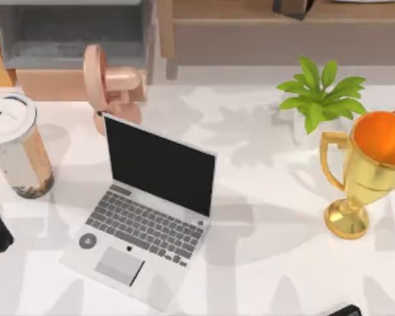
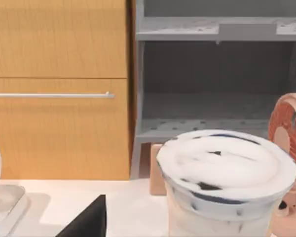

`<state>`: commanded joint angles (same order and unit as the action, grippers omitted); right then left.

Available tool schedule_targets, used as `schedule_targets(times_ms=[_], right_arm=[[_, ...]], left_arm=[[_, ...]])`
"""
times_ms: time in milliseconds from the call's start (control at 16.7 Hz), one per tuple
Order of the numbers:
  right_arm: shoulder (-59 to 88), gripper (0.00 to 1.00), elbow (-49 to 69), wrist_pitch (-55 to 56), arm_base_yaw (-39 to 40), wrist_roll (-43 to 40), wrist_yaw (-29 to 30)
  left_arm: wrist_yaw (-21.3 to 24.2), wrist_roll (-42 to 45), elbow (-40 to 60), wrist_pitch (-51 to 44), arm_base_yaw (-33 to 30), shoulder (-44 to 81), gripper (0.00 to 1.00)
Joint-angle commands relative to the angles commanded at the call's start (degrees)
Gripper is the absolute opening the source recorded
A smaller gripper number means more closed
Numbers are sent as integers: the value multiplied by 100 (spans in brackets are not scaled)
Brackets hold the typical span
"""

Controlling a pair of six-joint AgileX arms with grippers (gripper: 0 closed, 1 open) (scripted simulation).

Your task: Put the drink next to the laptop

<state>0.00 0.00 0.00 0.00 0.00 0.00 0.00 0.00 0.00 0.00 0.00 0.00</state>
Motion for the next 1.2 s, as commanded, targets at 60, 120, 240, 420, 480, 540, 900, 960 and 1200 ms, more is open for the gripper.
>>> schedule_targets(times_ms=[60, 120, 240, 420, 480, 540, 900, 960, 1200], right_arm=[[0, 100, 0, 0, 0, 0, 0], [0, 100, 0, 0, 0, 0, 0], [0, 100, 0, 0, 0, 0, 0], [0, 100, 0, 0, 0, 0, 0], [0, 100, 0, 0, 0, 0, 0], [0, 100, 0, 0, 0, 0, 0], [0, 100, 0, 0, 0, 0, 0], [0, 100, 0, 0, 0, 0, 0], [0, 100, 0, 0, 0, 0, 0]], left_arm=[[0, 0, 0, 0, 0, 0, 100], [-1, 0, 0, 11, -1, 12, 100], [-19, 1, 4, 181, -17, 205, 100], [-64, -7, 21, 756, -82, 959, 100], [-81, -11, 33, 1009, -112, 1331, 100], [-99, -15, 50, 1281, -145, 1752, 100], [-205, -49, 199, 2982, -344, 4459, 100], [-219, -58, 218, 3220, -373, 4827, 100], [-255, -95, 240, 3867, -455, 5773, 100]])
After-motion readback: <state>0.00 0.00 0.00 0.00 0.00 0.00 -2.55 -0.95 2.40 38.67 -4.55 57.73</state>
